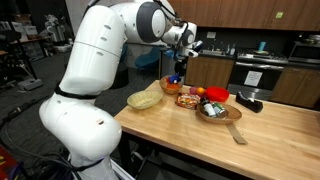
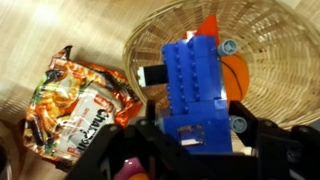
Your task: Move the toy car to the basket furthest from you
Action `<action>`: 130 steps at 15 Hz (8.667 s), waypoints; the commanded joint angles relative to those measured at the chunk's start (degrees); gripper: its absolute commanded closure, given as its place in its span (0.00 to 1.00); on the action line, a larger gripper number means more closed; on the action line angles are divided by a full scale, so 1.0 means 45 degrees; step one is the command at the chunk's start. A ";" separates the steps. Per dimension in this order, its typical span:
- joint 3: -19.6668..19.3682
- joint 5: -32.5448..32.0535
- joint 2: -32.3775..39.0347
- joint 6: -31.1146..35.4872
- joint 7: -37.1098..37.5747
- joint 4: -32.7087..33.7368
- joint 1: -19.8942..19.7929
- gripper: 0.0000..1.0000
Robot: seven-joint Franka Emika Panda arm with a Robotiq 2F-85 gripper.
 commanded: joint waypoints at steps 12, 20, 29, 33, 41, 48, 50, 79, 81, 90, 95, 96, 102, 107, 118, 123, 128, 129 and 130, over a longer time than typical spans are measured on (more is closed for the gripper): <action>0.0088 0.0752 -0.1663 -0.0264 -0.3885 -0.2010 -0.0062 0.53; 0.0862 0.0773 -0.1560 -0.2246 -0.2825 -0.0378 0.1420 0.53; 0.0381 0.0669 -0.0397 -0.2054 -0.2878 0.0069 0.1052 0.53; 0.0230 0.0628 0.0443 -0.2067 -0.2861 0.0437 0.0949 0.53; 0.0366 0.0382 0.1036 -0.2134 -0.2836 0.0916 0.1465 0.53; 0.0711 -0.0165 0.1279 -0.3782 -0.2414 0.3123 0.2688 0.53; 0.0648 -0.0235 0.1412 -0.4053 -0.2232 0.3645 0.2773 0.53; 0.0230 -0.0159 0.5024 -0.7735 -0.0871 1.0439 0.1932 0.53; 0.0232 -0.0460 0.4918 -0.7330 -0.1522 1.0760 0.2168 0.53; 0.0244 -0.0620 0.4682 -0.7046 -0.1717 1.1497 0.2654 0.53; 0.0111 -0.0591 0.4514 -0.9161 0.0303 1.1493 0.2771 0.53; 0.0122 -0.0568 0.4524 -0.9559 0.0725 1.1532 0.2764 0.53; 0.0403 0.0099 0.4603 -1.1453 0.2716 1.1692 0.2603 0.53; 0.0393 0.0128 0.5764 -1.2677 0.2869 1.3481 0.2214 0.53; -0.0131 -0.0859 0.8085 -0.8688 -0.0827 1.3053 0.0253 0.53; -0.0196 -0.0964 0.8149 -0.8092 -0.1884 1.3215 0.0193 0.53; -0.0117 -0.0815 0.8220 -0.7267 -0.2432 1.3199 0.0123 0.00; -0.0111 -0.0801 0.8244 -0.7151 -0.2516 1.3180 0.0112 0.00; -0.0107 -0.0795 0.8272 -0.7038 -0.2603 1.3183 0.0116 0.00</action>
